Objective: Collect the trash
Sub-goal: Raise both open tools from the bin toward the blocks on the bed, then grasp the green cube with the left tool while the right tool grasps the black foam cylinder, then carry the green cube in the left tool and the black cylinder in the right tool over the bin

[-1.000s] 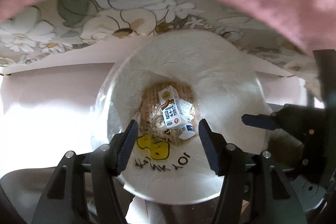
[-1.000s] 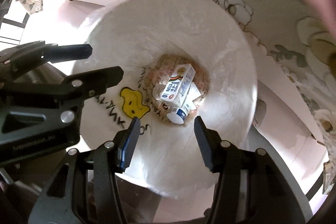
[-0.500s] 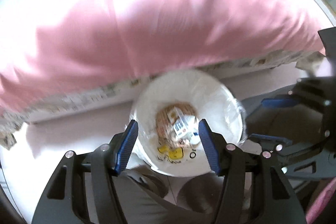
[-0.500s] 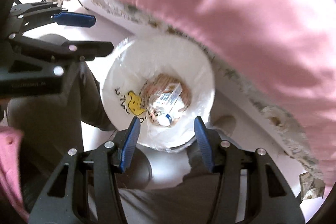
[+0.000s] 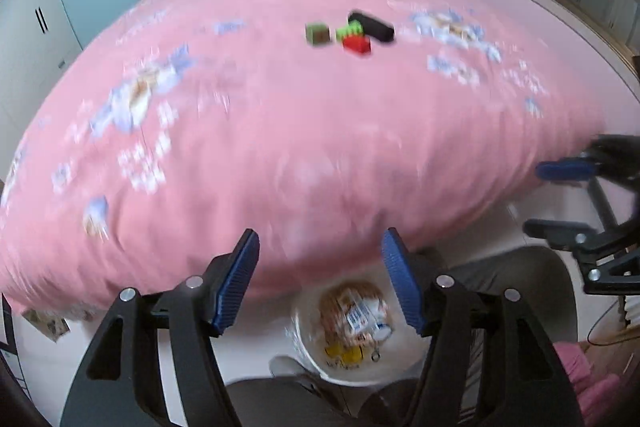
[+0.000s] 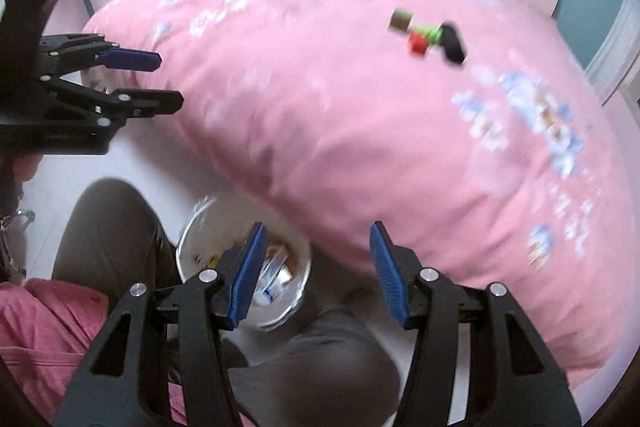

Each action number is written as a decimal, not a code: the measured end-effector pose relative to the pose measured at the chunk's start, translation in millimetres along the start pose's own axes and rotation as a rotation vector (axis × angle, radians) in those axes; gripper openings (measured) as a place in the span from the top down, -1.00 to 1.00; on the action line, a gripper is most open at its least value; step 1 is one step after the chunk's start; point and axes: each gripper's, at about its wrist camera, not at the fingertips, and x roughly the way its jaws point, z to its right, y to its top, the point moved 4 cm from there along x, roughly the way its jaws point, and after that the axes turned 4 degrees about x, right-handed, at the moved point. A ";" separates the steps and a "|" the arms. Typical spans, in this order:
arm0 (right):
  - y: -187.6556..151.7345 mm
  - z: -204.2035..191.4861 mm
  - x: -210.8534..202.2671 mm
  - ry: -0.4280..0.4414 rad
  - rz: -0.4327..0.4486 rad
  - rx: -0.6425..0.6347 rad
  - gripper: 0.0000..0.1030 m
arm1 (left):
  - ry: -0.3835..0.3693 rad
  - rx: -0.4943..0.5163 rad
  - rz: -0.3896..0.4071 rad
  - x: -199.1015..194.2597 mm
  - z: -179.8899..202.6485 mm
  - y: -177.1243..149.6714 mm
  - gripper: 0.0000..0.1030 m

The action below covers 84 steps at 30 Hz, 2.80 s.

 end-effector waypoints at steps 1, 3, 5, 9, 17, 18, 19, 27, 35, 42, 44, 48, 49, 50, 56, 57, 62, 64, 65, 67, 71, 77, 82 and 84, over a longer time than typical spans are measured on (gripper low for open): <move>6.3 3.4 -5.9 -0.006 0.012 0.000 -0.05 | 0.010 0.007 0.012 -1.2 -3.7 11.7 -0.29; 20.4 13.6 -19.1 -0.025 0.045 -0.006 -0.05 | 0.021 0.010 0.028 -4.1 -6.5 26.1 -0.29; 33.0 21.1 -26.1 -0.038 0.062 -0.015 -0.05 | 0.021 0.013 0.041 -0.4 -14.8 45.1 -0.29; 61.4 38.6 -32.6 -0.051 0.091 -0.013 -0.05 | 0.024 0.031 0.053 8.0 -21.9 74.0 -0.29; 119.4 84.9 -20.4 -0.081 0.110 0.025 -0.05 | 0.044 0.071 0.070 44.2 -35.0 131.4 -0.29; 127.1 92.3 -14.8 -0.083 0.108 0.035 -0.05 | 0.042 0.075 0.068 51.3 -36.9 138.0 -0.29; 132.5 98.0 -10.2 -0.084 0.105 0.043 -0.05 | 0.039 0.081 0.066 59.7 -38.9 145.4 -0.29; 174.3 142.4 50.5 -0.087 0.065 0.092 -0.05 | -0.029 0.127 0.054 118.3 -41.7 187.3 -0.29; 203.3 170.2 124.3 -0.069 -0.001 0.137 -0.05 | -0.099 0.158 0.028 183.5 -49.0 224.2 -0.29; 218.9 186.5 181.5 -0.032 -0.070 0.179 -0.05 | -0.218 0.210 0.015 228.1 -48.1 237.8 -0.29; 221.5 188.9 193.4 -0.028 -0.079 0.184 -0.05 | -0.254 0.211 0.010 237.6 -45.3 239.2 -0.29; 229.1 189.9 207.1 -0.037 -0.063 0.178 0.08 | -0.271 0.245 0.023 249.3 -33.0 241.1 -0.29; 230.8 190.0 208.6 -0.039 -0.057 0.174 0.21 | -0.270 0.256 0.030 249.8 -29.8 241.6 -0.25; 232.7 189.9 209.9 -0.038 -0.053 0.170 0.29 | -0.280 0.259 0.036 250.1 -26.9 242.7 -0.05; 234.8 190.4 209.6 -0.039 -0.043 0.176 0.35 | -0.295 0.204 0.029 248.8 -27.2 243.0 0.20; 234.4 190.1 208.2 -0.039 -0.042 0.178 0.35 | -0.289 0.198 0.033 246.4 -28.1 242.2 0.20; 233.3 188.8 194.3 -0.039 -0.028 0.201 0.36 | -0.253 0.164 0.041 230.5 -36.7 240.0 0.20; 233.4 186.2 186.0 -0.041 -0.020 0.202 0.36 | -0.235 0.149 0.047 216.6 -41.3 239.4 0.20; 234.3 183.5 177.9 -0.047 -0.008 0.198 0.36 | -0.227 0.145 0.045 209.9 -43.0 239.4 0.20; 236.3 178.7 164.2 -0.049 0.008 0.193 0.36 | -0.207 0.134 0.047 197.3 -46.7 239.6 0.20; 240.4 168.8 133.5 -0.063 0.043 0.182 0.36 | -0.156 0.120 0.066 159.5 -52.0 239.1 0.20; 242.7 141.7 71.9 -0.078 0.119 0.152 0.36 | -0.085 0.138 0.123 93.4 -51.9 235.3 0.20; 238.8 119.3 18.3 -0.079 0.186 0.146 0.36 | -0.036 0.107 0.170 34.0 -52.9 228.9 0.20; 235.2 110.0 -3.2 -0.077 0.212 0.141 0.36 | -0.019 0.100 0.177 15.7 -51.1 225.2 0.20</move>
